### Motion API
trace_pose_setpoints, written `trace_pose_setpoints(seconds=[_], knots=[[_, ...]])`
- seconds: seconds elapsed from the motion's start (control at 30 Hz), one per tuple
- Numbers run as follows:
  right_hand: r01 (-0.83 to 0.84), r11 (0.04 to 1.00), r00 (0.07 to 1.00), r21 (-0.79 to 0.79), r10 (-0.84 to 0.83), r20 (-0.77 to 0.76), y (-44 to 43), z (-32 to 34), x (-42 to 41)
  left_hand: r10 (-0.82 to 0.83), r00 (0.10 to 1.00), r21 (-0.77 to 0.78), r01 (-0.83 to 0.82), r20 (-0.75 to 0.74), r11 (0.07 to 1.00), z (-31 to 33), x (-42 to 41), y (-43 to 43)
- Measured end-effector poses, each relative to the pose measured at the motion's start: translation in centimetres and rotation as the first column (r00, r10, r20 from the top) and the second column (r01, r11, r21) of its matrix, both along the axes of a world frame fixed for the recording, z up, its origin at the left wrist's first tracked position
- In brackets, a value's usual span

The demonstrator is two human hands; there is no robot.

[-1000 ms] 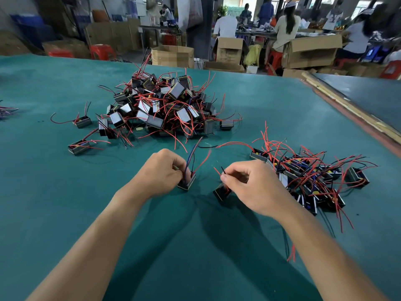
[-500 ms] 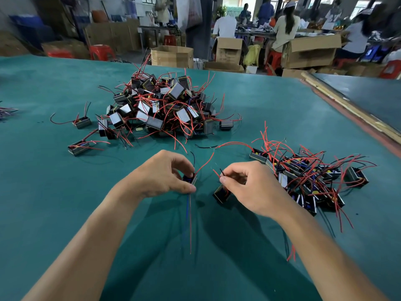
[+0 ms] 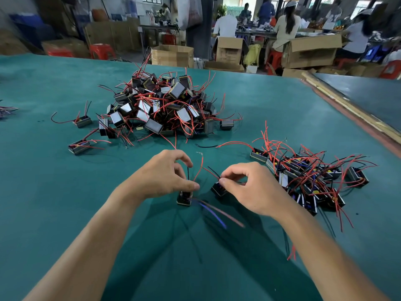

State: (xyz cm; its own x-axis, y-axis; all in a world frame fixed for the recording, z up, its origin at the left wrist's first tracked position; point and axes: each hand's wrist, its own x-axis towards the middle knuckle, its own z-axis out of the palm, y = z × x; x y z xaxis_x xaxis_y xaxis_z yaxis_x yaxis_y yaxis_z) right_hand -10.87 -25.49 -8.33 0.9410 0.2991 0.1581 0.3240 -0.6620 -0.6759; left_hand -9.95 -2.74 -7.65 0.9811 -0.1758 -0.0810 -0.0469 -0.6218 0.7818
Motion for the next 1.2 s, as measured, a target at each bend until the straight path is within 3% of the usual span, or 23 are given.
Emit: trace_pose_setpoints(seconds=[0.1, 0.23, 0.4, 0.57, 0.73, 1.0, 1.2], knots=[[-0.032, 0.999, 0.999, -0.019, 0.032, 0.008, 0.1, 0.0, -0.1, 0.133, 0.984, 0.035, -0.138, 0.114, 0.99, -0.7, 0.3, -0.7], [-0.05, 0.996, 0.999, -0.07, 0.05, 0.001, 0.4, 0.0, -0.3, 0.166, 0.969, 0.062, -0.18, 0.181, 0.982, -1.2, 0.3, -1.2], [-0.003, 0.994, 1.0, -0.107, 0.004, 0.005, 0.2, 0.3, -0.4, 0.146, 0.985, -0.139, -0.132, 0.089, 0.981, -1.0, 0.4, -1.0], [-0.046, 0.996, 0.999, -0.074, 0.046, -0.001, 0.5, 0.5, -0.8, 0.126, 0.991, -0.228, -0.111, 0.052, 0.967, -1.0, 0.3, -1.4], [-0.101, 0.995, 0.995, 0.024, 0.101, 0.001, 1.0, 0.2, -1.1, 0.091, 0.996, -0.281, -0.083, 0.015, 0.956, -1.0, 0.1, -2.1], [-0.1, 0.994, 0.993, 0.049, 0.096, 0.061, 0.8, 0.4, -0.8, 0.061, 0.996, -0.358, -0.079, -0.06, 0.931, -0.5, -0.2, -2.4], [-0.068, 0.996, 0.997, 0.049, 0.069, -0.02, 0.5, 0.1, -0.4, 0.0, 0.995, -0.377, -0.036, -0.096, 0.926, -0.4, -0.1, -2.0]])
